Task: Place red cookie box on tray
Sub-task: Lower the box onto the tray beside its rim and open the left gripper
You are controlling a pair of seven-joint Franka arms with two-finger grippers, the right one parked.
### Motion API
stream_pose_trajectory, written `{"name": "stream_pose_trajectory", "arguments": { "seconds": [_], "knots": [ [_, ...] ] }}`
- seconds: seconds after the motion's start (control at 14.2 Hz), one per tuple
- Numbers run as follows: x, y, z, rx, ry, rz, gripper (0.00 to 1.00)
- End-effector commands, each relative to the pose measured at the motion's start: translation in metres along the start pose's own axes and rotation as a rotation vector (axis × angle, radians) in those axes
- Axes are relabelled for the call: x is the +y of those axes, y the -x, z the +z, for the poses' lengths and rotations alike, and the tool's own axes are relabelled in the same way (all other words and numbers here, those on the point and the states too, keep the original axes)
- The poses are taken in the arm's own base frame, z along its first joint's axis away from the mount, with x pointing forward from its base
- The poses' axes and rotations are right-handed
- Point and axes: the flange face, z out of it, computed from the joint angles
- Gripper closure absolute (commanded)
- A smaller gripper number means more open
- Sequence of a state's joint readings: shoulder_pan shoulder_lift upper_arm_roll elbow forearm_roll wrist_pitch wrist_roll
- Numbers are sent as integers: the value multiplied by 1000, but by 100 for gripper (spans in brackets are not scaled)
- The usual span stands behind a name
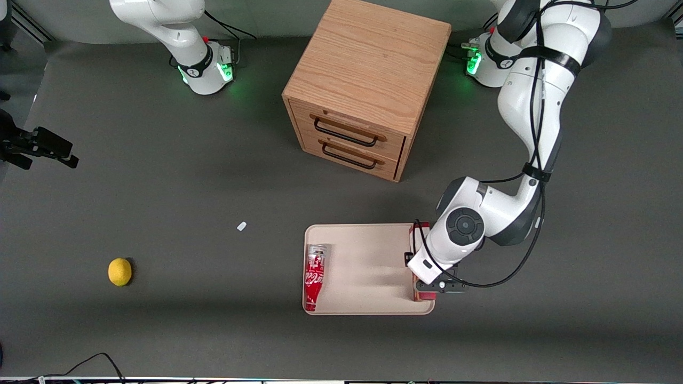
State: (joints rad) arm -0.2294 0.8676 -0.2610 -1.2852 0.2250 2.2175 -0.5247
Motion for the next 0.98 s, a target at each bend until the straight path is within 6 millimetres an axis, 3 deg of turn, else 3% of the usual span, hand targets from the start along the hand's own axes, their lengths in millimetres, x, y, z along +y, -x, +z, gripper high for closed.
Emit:
{"name": "stream_pose_trajectory", "arguments": {
  "seconds": [0.0,0.21,0.42,0.56,0.7,0.91],
  "knots": [
    [5,-3,-8,31,-10,-29,0],
    [3,-7,-29,50,-5,-30,0],
    [0,-12,-71,75,32,-63,0],
    [-11,-9,-115,70,86,-116,0],
    [-39,-2,-162,93,81,-145,0],
    [-94,24,-223,64,41,-203,0]
  ]
}}
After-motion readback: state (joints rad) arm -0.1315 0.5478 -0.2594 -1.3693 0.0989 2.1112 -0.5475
